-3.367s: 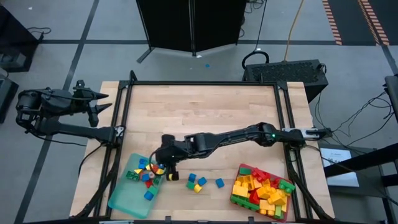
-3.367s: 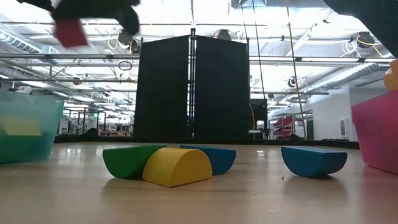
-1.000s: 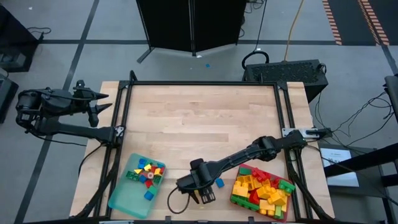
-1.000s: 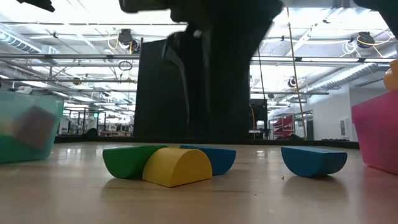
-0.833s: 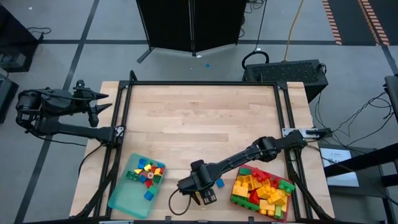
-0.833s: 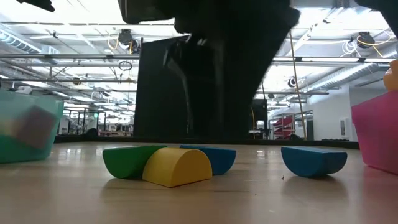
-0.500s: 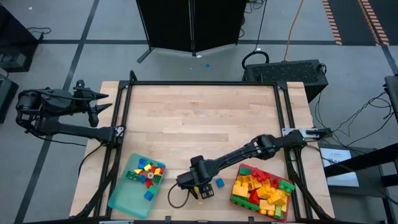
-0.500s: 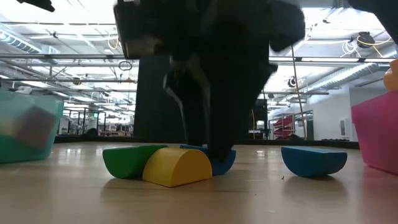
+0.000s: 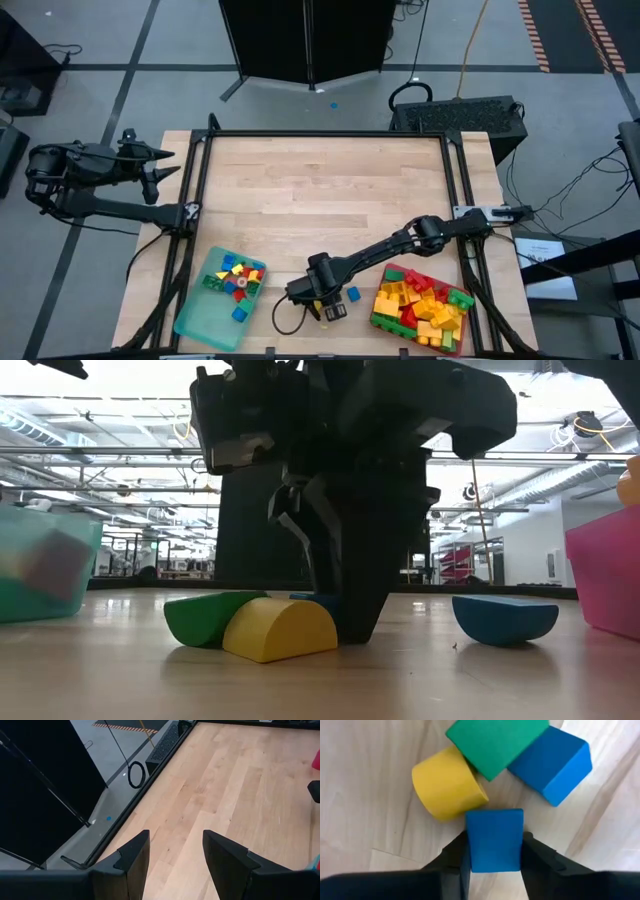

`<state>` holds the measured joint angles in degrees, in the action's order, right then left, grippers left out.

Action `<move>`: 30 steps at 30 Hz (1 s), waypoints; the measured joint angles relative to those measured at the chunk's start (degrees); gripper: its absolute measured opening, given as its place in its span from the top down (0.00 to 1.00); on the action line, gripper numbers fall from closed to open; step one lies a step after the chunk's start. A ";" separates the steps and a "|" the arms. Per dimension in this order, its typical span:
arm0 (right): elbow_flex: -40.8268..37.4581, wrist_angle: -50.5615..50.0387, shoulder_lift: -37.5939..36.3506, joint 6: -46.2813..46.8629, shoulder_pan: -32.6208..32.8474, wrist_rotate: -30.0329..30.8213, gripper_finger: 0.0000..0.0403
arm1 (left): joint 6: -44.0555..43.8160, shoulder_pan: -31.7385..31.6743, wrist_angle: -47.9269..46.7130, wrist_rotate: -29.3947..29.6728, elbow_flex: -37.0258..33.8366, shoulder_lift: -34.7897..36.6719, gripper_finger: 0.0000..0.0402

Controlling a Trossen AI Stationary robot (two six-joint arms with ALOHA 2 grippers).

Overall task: Sort blocks by size
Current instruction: Put the blue block into the blue bin

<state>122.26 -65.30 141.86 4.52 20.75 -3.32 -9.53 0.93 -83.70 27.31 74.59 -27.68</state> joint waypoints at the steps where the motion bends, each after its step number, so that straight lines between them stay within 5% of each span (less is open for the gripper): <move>1: 0.00 0.01 -0.01 -0.12 -0.05 0.00 0.72 | 0.21 0.00 0.00 0.00 0.00 0.00 0.53; 20: -0.27 0.80 -3.58 0.70 -4.32 2.49 0.72 | 1.02 0.02 0.00 -0.01 0.00 0.00 0.53; 30: 0.85 25.26 -4.90 -3.47 -9.41 3.28 0.72 | 0.99 0.01 0.00 -0.01 0.00 0.00 0.53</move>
<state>123.11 -40.04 136.97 1.05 11.34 -0.03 -8.55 0.94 -83.70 27.30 74.59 -27.68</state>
